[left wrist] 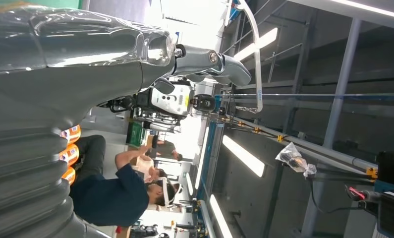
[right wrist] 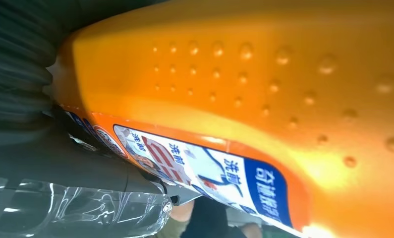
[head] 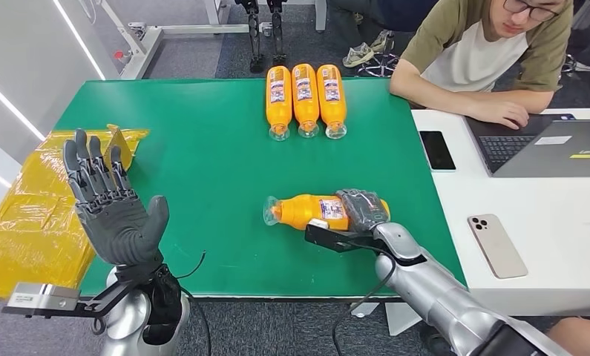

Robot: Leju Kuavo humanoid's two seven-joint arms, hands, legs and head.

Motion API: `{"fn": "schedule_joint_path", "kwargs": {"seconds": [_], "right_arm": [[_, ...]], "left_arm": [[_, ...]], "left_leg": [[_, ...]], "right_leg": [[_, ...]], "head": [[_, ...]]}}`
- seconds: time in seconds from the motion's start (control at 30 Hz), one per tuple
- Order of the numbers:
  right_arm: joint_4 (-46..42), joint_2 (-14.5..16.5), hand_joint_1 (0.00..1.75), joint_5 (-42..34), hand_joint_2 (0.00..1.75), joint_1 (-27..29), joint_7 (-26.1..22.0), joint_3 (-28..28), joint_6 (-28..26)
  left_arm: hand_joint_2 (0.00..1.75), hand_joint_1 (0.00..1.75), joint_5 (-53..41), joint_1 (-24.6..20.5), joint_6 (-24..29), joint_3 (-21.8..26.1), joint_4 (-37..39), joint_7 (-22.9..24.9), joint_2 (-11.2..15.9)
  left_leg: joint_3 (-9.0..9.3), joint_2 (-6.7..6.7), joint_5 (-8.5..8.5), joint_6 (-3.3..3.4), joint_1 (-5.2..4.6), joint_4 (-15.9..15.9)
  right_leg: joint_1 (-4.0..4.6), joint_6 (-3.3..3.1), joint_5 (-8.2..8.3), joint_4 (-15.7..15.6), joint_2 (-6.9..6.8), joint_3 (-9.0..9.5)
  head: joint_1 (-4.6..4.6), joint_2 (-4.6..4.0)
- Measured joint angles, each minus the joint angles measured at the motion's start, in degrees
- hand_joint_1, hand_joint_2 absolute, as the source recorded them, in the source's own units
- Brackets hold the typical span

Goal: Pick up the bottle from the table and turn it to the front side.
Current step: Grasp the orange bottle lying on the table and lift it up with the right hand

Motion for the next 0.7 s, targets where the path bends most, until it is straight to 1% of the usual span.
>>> {"fn": "schedule_joint_path", "kwargs": {"seconds": [0.17,0.23,0.27,0.3,0.37,0.43,0.5,0.53,0.57,0.6,0.7], "right_arm": [[-0.6,0.1,1.75,0.0,1.75,0.5,-0.2,-0.7,0.0],[-0.8,0.2,1.75,-0.4,1.75,0.6,-0.8,-1.0,-0.8],[-1.2,0.3,1.75,-1.2,1.75,1.0,-1.8,-1.5,-2.5],[-1.9,0.5,1.75,-2.3,1.75,1.8,-3.5,-2.4,-5.2],[-4.7,1.7,1.75,-6.4,1.75,4.3,-8.5,-5.5,-12.8],[-8.5,3.7,1.75,-12.0,1.75,7.6,-14.0,-9.6,-18.9],[-14.0,6.6,1.75,-16.1,1.75,12.4,-19.0,-13.7,-21.7],[-17.8,8.3,1.75,-16.3,1.75,15.5,-20.3,-15.5,-22.3],[-22.0,10.2,1.75,-15.4,1.75,18.7,-20.7,-16.8,-22.5],[-26.1,11.9,1.75,-14.0,1.75,21.7,-20.1,-17.7,-22.7],[-34.9,15.3,1.75,-11.7,1.75,27.2,-18.0,-18.3,-22.6]], "left_arm": [[1.75,0.0,0.0,0.0,0.0,0.0,0.0,0.0,0.0],[1.75,0.0,0.3,0.0,-0.4,0.0,0.0,0.0,0.0],[1.75,0.0,0.8,0.0,-1.1,0.0,0.0,0.0,0.0],[1.75,0.0,1.3,0.1,-1.8,0.0,0.0,0.0,-0.1],[1.75,0.0,1.9,0.2,-2.6,0.0,0.3,0.0,-0.5],[1.75,0.0,1.6,0.3,-2.8,0.0,0.9,0.4,-1.1],[1.75,0.0,0.1,0.1,-4.7,-0.4,2.2,3.6,-1.6],[1.75,0.0,-1.1,0.1,-6.3,-0.9,3.1,6.0,-1.9],[1.75,0.0,-2.4,0.0,-7.8,-1.5,4.2,8.1,-2.2],[1.75,0.0,-3.6,-0.2,-8.8,-2.2,5.2,9.4,-2.5],[1.75,0.0,-6.1,-0.7,-10.1,-4.0,7.7,10.9,-2.8]], "left_leg": [[-0.01,-0.02,-0.01,0.01,0.0,0.0],[-0.02,-0.02,-0.01,0.01,0.0,0.0],[-0.02,-0.02,-0.01,0.01,0.01,0.0],[-0.02,-0.02,-0.01,0.01,0.02,0.0],[-0.02,-0.03,-0.02,-0.01,0.03,0.0],[0.0,-0.02,-0.05,-0.03,0.03,0.0],[-0.01,-0.15,-0.08,-0.05,0.07,0.0],[-0.02,-0.23,-0.12,-0.09,0.1,0.0],[-0.04,-0.29,-0.15,-0.15,0.11,0.0],[-0.04,-0.28,-0.21,-0.22,0.11,0.0],[-0.01,-0.15,-0.3,-0.31,0.11,0.0]], "right_leg": [[-0.01,0.0,0.0,0.0,-0.02,-0.01],[-0.01,0.0,0.0,0.0,-0.03,-0.02],[-0.01,0.0,0.0,0.0,-0.03,-0.02],[-0.01,0.0,0.0,0.0,-0.03,-0.02],[0.0,-0.02,-0.02,0.0,-0.03,-0.02],[0.01,-0.02,-0.07,0.0,-0.02,-0.04],[0.07,-0.02,-0.2,0.0,-0.12,-0.02],[0.1,-0.03,-0.27,0.0,-0.18,-0.02],[0.13,-0.07,-0.31,0.0,-0.23,-0.03],[0.12,-0.11,-0.33,0.0,-0.22,-0.05],[0.1,-0.16,-0.36,0.0,-0.1,-0.1]], "head": [[-0.01,0.0],[-0.01,0.0],[-0.01,0.0],[-0.01,0.0],[-0.01,0.0],[-0.03,-0.01],[0.0,-0.01],[0.01,-0.01],[0.02,0.0],[0.0,0.0],[-0.05,0.0]]}}
